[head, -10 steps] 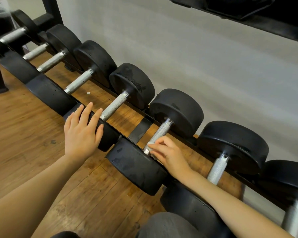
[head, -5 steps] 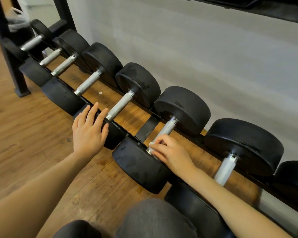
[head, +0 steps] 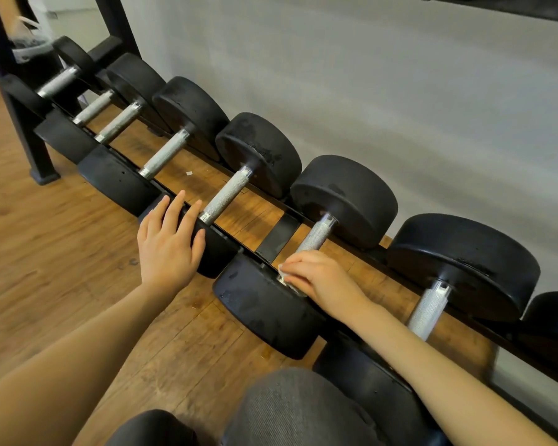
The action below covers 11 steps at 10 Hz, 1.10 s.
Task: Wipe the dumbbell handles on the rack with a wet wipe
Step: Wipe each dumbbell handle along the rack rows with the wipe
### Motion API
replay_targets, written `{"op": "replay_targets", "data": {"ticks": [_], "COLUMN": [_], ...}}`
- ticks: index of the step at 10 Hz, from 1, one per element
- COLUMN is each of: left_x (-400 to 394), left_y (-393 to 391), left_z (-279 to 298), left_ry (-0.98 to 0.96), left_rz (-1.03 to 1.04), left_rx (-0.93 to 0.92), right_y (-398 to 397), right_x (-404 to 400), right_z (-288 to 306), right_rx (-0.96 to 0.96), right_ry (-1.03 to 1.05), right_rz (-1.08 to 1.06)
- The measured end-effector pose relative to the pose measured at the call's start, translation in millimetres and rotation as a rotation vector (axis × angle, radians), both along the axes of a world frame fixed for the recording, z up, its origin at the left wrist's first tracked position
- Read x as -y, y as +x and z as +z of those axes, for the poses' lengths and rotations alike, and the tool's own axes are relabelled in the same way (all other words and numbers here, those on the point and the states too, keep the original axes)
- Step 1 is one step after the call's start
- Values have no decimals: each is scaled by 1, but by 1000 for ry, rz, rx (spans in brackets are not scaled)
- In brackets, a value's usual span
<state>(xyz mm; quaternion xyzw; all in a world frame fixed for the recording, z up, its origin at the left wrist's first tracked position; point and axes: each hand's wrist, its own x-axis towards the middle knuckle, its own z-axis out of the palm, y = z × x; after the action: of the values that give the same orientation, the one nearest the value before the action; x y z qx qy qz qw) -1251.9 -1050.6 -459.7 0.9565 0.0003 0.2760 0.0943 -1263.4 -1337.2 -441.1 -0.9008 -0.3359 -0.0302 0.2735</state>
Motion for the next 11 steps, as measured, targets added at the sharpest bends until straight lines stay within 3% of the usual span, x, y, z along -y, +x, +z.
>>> {"op": "replay_targets", "data": {"ticks": [4, 5, 7, 11], "left_x": [-1, -1, -1, -3], "left_y": [0, 0, 0, 2], "left_z": [0, 1, 1, -1], "left_ry": [7, 3, 3, 24], "left_rz": [1, -2, -5, -13], "left_rx": [-6, -8, -18, 4], "right_y": [8, 10, 12, -6], "right_x": [-6, -4, -13, 4], "right_z": [7, 7, 13, 0], "right_rx": [-75, -7, -83, 95], "right_ry": [-158, -162, -249, -126], "right_rz": [12, -28, 52, 18]}}
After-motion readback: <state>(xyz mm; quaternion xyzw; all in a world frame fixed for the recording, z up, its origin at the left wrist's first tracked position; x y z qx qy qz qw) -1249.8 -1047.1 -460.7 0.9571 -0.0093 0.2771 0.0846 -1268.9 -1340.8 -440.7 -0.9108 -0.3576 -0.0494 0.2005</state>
